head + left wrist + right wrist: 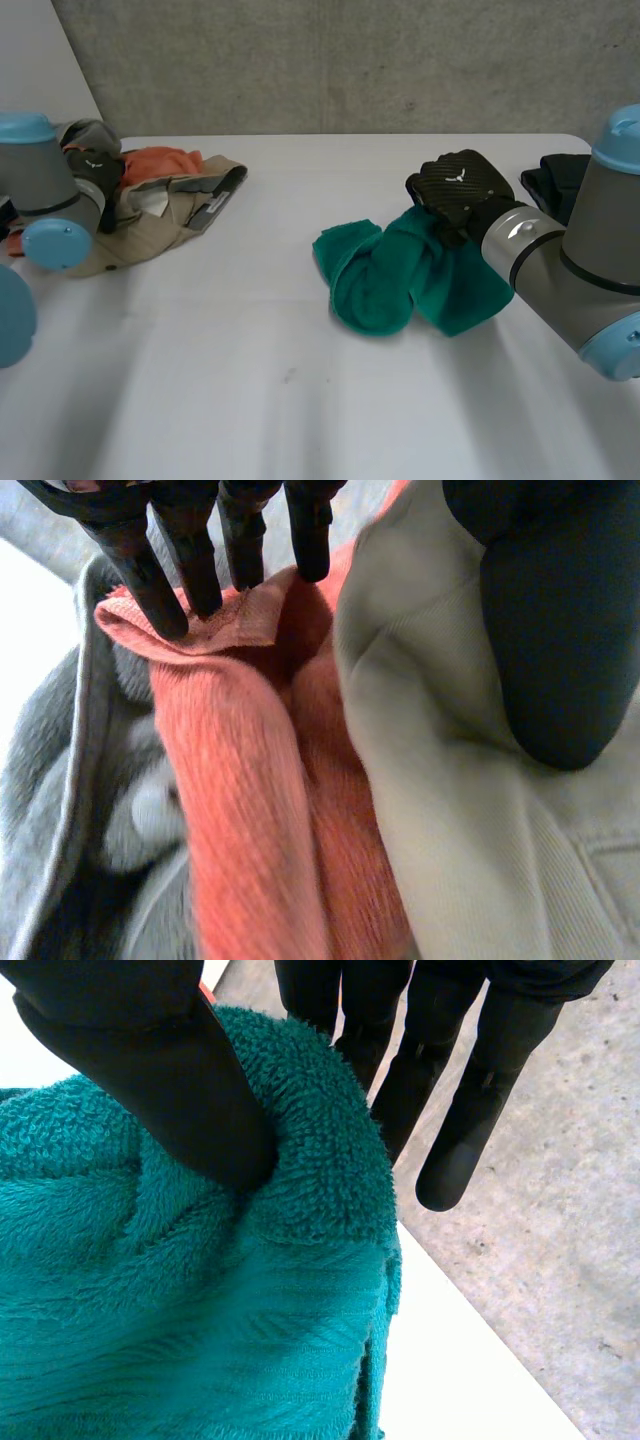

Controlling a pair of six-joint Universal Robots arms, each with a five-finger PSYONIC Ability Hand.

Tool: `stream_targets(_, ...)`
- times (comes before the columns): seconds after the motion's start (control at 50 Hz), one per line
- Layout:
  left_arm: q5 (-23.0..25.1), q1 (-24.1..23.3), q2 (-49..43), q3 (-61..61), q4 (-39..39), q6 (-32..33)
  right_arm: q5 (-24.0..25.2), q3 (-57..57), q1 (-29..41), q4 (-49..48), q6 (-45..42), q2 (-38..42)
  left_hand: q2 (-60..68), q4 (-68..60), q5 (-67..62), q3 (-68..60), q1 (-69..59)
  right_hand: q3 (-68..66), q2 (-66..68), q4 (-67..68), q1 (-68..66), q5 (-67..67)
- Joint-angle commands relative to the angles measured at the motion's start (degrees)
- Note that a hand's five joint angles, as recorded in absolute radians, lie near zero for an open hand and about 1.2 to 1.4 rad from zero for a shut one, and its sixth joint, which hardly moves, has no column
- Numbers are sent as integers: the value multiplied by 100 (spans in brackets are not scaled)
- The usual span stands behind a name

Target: Fold the laundry.

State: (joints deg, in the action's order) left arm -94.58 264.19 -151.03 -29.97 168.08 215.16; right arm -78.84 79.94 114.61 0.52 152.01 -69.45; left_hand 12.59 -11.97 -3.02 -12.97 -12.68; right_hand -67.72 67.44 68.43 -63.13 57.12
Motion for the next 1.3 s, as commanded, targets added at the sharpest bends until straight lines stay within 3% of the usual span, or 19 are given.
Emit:
stream_targets(0.02, 852, 54, 1187, -1413, 155, -80, 26, -49, -26, 27, 4, -200, -259, 197, 302, 297, 268, -1228, 1256, 1157, -1687, 1288)
stream_targets(0.18, 1942, -104, 2876, -2856, -65, -220, 228, -242, -61, 150, 31, -534, -259, 197, 302, 297, 268, -1228, 1256, 1157, -1687, 1288)
stream_targets(0.26, 2250, -542, 3360, -3462, -65, -597, 404, -435, -18, 290, 66, -745, -259, 197, 302, 297, 268, -1228, 1256, 1157, -1687, 1288)
stream_targets(0.36, 2198, -1395, 3045, -3806, -48, -1178, 519, -620, 114, 440, 206, -921, -259, 197, 302, 297, 268, -1228, 1256, 1157, -1687, 1288)
stream_targets(0.48, 1743, -2300, 2298, -3456, 312, -1888, 641, -612, 325, 624, 390, -983, -259, 197, 302, 297, 268, -1228, 1256, 1157, -1687, 1288)
stream_targets(0.56, 1425, -2678, 2113, -3113, 392, -2749, 694, -498, 334, 738, 531, -991, -259, 197, 302, 297, 268, -1228, 1256, 1157, -1687, 1288)
stream_targets(0.66, 1416, -2925, 2095, -3015, 374, -3559, 747, -383, 290, 721, 672, -948, -259, 197, 302, 297, 268, -1228, 1256, 1157, -1687, 1288)
stream_targets(0.76, 1364, -2908, 2296, -3164, 234, -4349, 729, -400, 133, 712, 699, -694, 6728, -6789, -6685, -6689, -6719, -1228, 1256, 1157, -1687, 1288)
stream_targets(0.9, 1056, -2486, 3157, -3647, 67, -4633, 773, -620, -158, 756, 532, -184, 6741, -6803, -6698, -6703, -6732, -1228, 1256, 1157, -1687, 1288)
stream_targets(0.98, 1081, -2328, 3571, -4016, 32, -4142, 975, -795, -228, 730, 330, 316, 6741, -6803, -6698, -6703, -6732, -1228, 1256, 1157, -1687, 1288)
stream_targets(1.1, 1196, -2556, 3493, -4491, -188, -3482, 1345, -1296, -193, 695, -57, 1257, 6741, -6803, -6698, -6703, -6732, -1076, 1104, 1005, -1535, 1136)
stream_targets(1.18, 1073, -2767, 3238, -4536, -241, -3271, 1345, -1701, -149, 642, -469, 1934, 6427, -6488, -6384, -6388, -6418, 1843, -1815, -1914, 1383, -1782)
stream_targets(1.2, 977, -2776, 3177, -4518, -232, -3253, 1284, -1867, -123, 633, -723, 2144, 4209, -4270, -4166, -4170, -4200, 4684, -4655, -4755, 4224, -4623)
stream_targets(1.22, 933, -2767, 3167, -4501, -232, -3235, 1214, -1938, -114, 651, -856, 2233, 3187, -3249, -3144, -3149, -3179, 5772, -5744, -5843, 5313, -5712)
stream_targets(1.26, 802, -2715, 3193, -4439, -206, -3209, 864, -2087, -114, 677, -1137, 2348, 1470, -1532, -1427, -1432, -1461, 5772, -5744, -5843, 5313, -5712)
stream_targets(1.3, 731, -2653, 3255, -4404, -171, -3191, 573, -2114, -140, 721, -1130, 2287, 1260, -1322, -1217, -1222, -1251, 5772, -5744, -5843, 5313, -5712)
